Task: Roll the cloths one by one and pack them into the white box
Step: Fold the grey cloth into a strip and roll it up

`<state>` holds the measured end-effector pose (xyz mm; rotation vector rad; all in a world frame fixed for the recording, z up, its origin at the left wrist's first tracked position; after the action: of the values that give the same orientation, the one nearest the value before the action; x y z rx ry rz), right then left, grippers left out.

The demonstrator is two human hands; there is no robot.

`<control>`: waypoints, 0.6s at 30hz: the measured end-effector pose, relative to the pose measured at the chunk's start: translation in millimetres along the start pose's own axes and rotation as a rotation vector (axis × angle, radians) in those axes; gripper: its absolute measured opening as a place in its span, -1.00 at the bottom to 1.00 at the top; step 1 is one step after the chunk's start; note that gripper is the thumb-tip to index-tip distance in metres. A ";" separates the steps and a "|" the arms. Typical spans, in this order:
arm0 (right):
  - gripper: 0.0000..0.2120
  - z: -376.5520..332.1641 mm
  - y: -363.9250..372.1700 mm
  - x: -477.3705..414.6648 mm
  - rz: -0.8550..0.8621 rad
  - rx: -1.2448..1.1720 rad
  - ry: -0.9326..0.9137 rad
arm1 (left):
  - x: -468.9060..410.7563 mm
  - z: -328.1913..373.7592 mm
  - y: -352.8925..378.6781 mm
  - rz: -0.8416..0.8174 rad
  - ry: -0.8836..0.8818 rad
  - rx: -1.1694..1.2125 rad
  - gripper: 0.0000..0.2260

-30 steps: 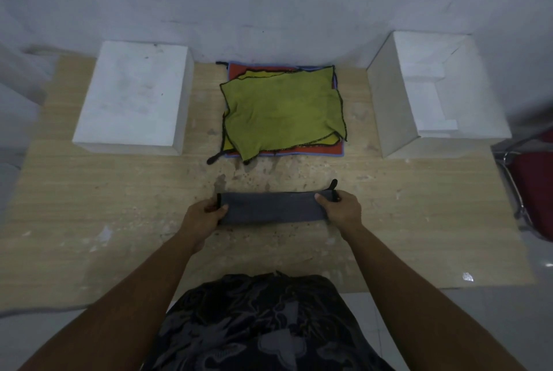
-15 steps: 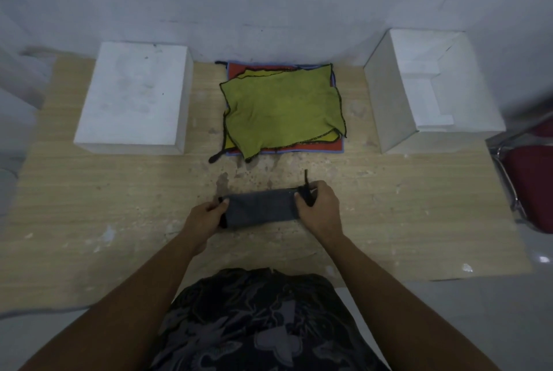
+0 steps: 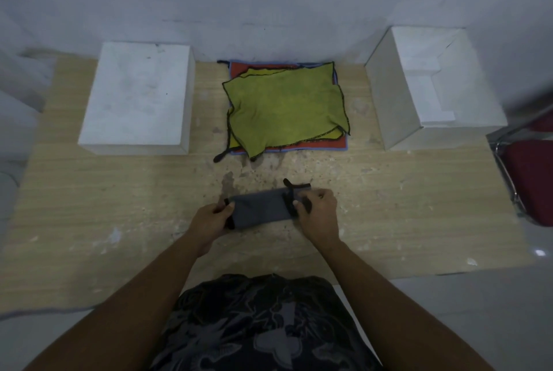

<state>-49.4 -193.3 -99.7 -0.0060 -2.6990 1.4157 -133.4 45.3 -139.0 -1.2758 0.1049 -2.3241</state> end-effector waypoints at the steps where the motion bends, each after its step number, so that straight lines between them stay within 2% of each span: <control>1: -0.77 2.4 1.3 -0.6 0.018 0.012 0.002 | -0.5 -0.6 0.1 -0.011 -0.007 0.005 -0.64; 6: -0.79 7.2 9.0 -1.4 0.026 -0.009 0.038 | 0.1 1.5 2.0 -0.055 -0.008 0.038 -0.74; 12: -0.60 7.4 8.3 -9.6 0.028 0.035 0.118 | -0.7 2.5 2.8 -0.084 0.008 0.034 -0.70; 15: -0.51 3.1 10.2 -13.0 0.001 -0.089 0.208 | -1.0 2.8 1.4 -0.095 0.018 0.027 -0.69; 18: -0.54 -7.3 16.3 -13.1 -0.024 -0.151 0.205 | 0.2 3.5 0.3 -0.103 0.015 0.041 -0.70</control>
<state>-36.4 -178.6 -110.1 -0.1212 -2.6187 1.1337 -130.5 45.5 -136.9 -1.2709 -0.0033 -2.4102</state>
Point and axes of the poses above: each hand's wrist, its own x-axis away from the middle knuckle, its own y-axis out of the palm, z = x × y, the point moved 8 cm from there along -x, towards the middle knuckle, and after that the axes turned 13 degrees about z, right-handed, at the moved point
